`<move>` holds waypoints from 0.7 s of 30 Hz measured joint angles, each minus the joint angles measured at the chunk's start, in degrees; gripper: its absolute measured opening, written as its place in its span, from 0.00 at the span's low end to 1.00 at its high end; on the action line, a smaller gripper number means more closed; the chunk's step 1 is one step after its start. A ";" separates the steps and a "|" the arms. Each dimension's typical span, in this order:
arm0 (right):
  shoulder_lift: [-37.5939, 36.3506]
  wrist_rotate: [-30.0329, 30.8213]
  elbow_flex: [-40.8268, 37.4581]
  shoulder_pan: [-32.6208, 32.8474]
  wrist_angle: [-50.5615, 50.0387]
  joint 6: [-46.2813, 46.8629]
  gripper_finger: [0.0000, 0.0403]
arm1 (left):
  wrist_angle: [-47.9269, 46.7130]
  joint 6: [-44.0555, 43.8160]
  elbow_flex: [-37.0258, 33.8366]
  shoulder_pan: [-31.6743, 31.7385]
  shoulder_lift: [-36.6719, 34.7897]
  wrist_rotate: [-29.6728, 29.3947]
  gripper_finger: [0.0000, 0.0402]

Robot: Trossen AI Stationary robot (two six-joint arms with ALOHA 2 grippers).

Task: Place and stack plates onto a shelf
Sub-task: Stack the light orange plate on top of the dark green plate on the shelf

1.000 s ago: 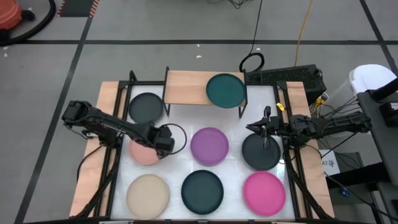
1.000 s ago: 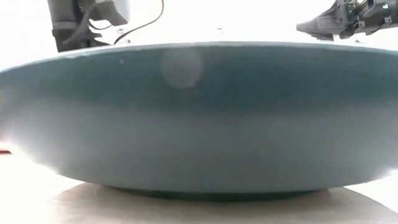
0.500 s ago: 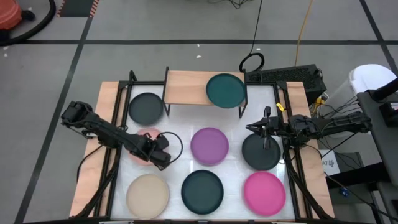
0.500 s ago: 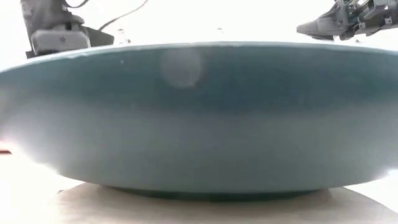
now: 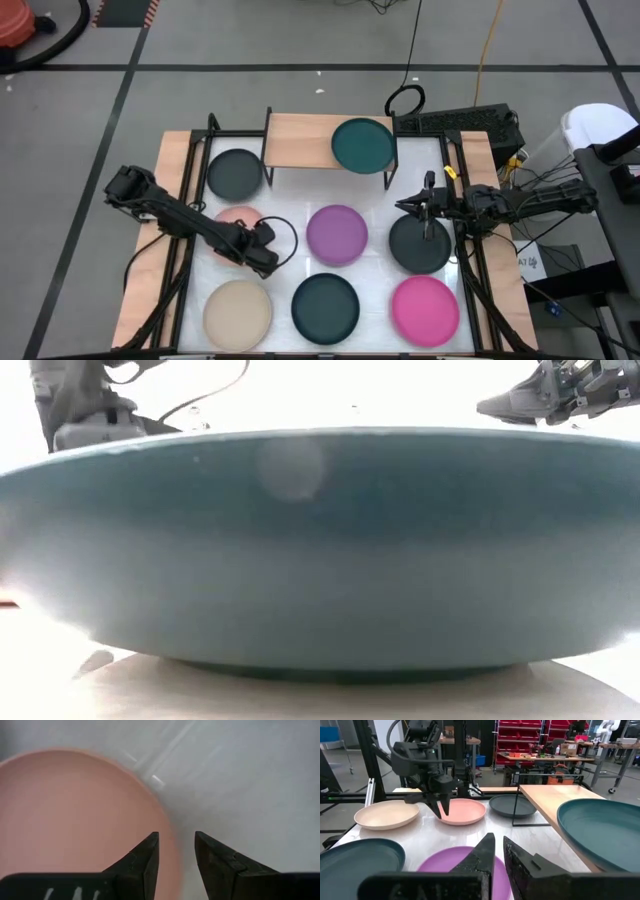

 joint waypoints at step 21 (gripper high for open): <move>0.75 0.26 0.00 -0.02 0.13 0.00 0.06 | 0.47 8.16 0.21 0.75 8.49 2.57 0.19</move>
